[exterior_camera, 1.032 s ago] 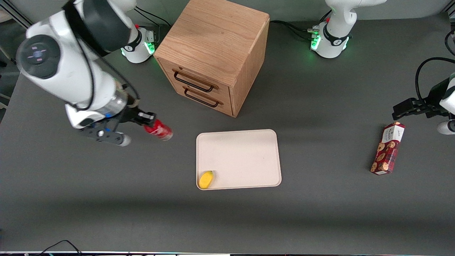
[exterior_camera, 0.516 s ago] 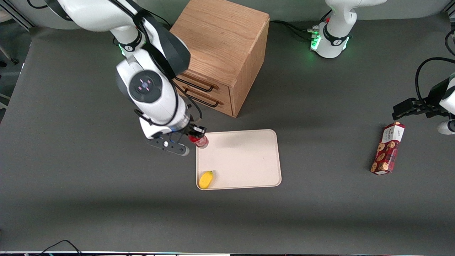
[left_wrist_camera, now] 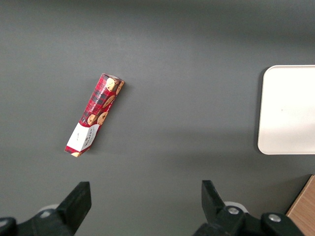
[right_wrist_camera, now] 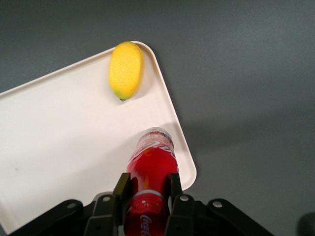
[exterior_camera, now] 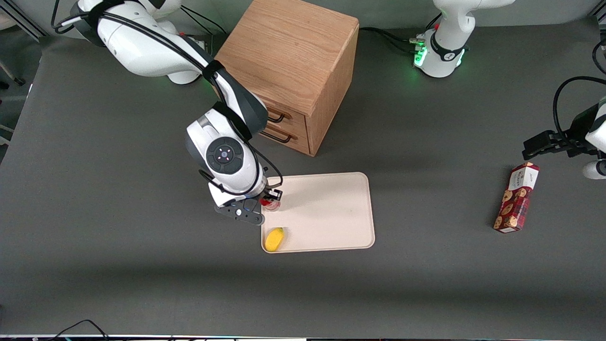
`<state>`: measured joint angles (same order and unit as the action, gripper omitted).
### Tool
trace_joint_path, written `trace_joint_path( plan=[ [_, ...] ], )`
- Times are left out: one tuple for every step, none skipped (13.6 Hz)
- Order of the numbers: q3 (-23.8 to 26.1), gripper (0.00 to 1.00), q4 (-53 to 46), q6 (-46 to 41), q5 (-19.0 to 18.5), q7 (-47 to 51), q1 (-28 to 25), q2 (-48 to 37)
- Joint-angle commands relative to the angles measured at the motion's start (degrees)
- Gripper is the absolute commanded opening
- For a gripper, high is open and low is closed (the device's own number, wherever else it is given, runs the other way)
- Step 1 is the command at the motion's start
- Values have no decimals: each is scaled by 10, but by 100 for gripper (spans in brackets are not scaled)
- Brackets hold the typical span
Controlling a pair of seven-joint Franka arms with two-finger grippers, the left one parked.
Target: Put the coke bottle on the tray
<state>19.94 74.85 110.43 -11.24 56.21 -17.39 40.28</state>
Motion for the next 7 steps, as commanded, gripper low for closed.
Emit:
trace_joint_path(
  plan=[
    [5, 0, 20, 31, -13, 5, 5, 1],
    [5, 0, 23, 32, -13, 4, 5, 1],
    [5, 0, 24, 34, -13, 4, 6, 1],
    [5, 13, 24, 35, -13, 4, 6, 2],
    [5, 39, 24, 35, -13, 5, 6, 4],
    [5, 55, 24, 35, -13, 5, 6, 4],
    [5, 74, 24, 35, -13, 5, 6, 2]
  ],
)
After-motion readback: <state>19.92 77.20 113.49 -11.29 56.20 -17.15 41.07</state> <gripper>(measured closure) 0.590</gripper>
